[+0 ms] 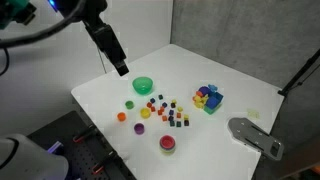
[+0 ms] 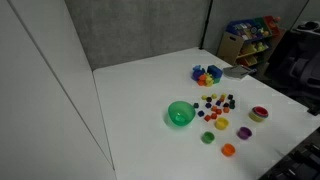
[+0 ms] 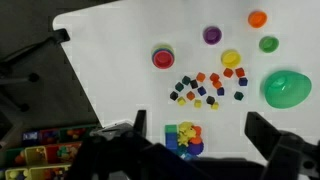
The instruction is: Put the yellow bowl into the pink bowl
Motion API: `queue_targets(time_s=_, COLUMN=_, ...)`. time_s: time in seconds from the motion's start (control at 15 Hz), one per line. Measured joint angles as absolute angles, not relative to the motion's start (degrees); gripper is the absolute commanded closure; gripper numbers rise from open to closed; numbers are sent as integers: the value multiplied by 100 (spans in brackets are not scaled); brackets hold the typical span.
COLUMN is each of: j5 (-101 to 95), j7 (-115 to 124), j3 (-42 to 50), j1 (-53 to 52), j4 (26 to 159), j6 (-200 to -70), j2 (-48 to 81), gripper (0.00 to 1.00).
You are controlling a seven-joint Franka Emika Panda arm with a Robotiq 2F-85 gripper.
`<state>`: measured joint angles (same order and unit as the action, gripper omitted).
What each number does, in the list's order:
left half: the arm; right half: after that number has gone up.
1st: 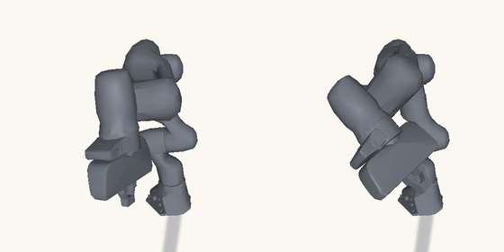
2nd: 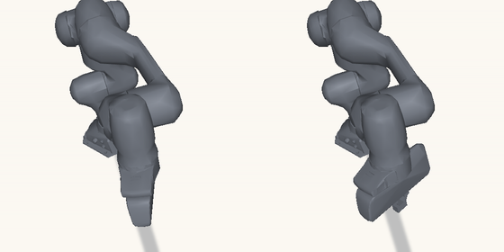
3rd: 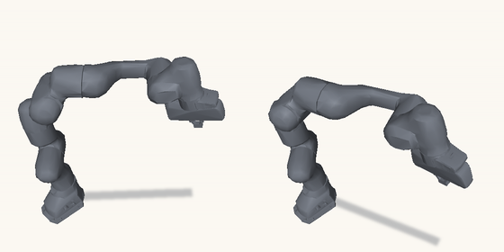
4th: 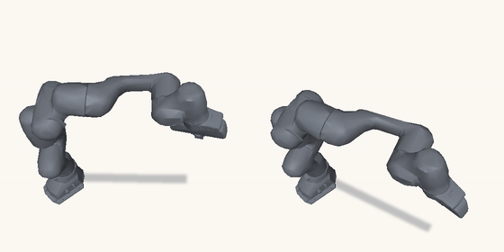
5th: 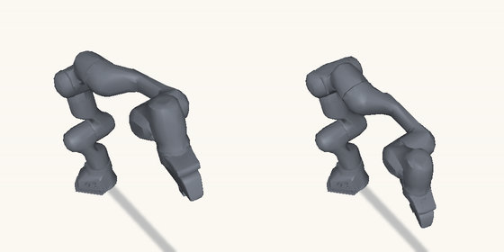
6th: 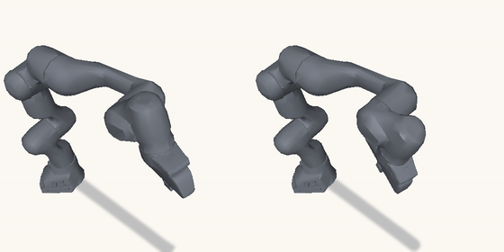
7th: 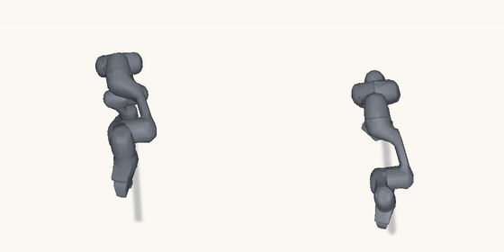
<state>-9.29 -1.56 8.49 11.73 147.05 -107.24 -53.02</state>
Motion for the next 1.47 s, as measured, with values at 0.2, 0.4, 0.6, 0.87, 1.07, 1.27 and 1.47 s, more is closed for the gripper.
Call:
queue_targets(time_s=0.2, j5=-929, j7=-156, j3=849, j1=1173, j4=14705, j6=-10725, j2=-5303, gripper=0)
queue_targets(time_s=0.4, j5=-924, j7=-141, j3=822, j1=1135, j4=14704, j6=-10725, j2=-5281, gripper=0)
queue_targets(time_s=0.6, j5=-868, j7=-86, j3=691, j1=1038, j4=14648, j6=-10717, j2=-5193, gripper=0)
queue_targets(time_s=0.87, j5=-717, j7=93, j3=470, j1=857, j4=14351, j6=-10514, j2=-4878, gripper=0)
queue_targets(time_s=1.07, j5=-559, j7=137, j3=339, j1=701, j4=14021, j6=-10209, j2=-4487, gripper=0)
queue_targets(time_s=1.27, j5=-441, j7=148, j3=250, j1=536, j4=13743, j6=-9980, j2=-4038, gripper=0)
queue_targets(time_s=1.47, j5=-406, j7=149, j3=179, j1=426, j4=13613, j6=-9942, j2=-3620, gripper=0)
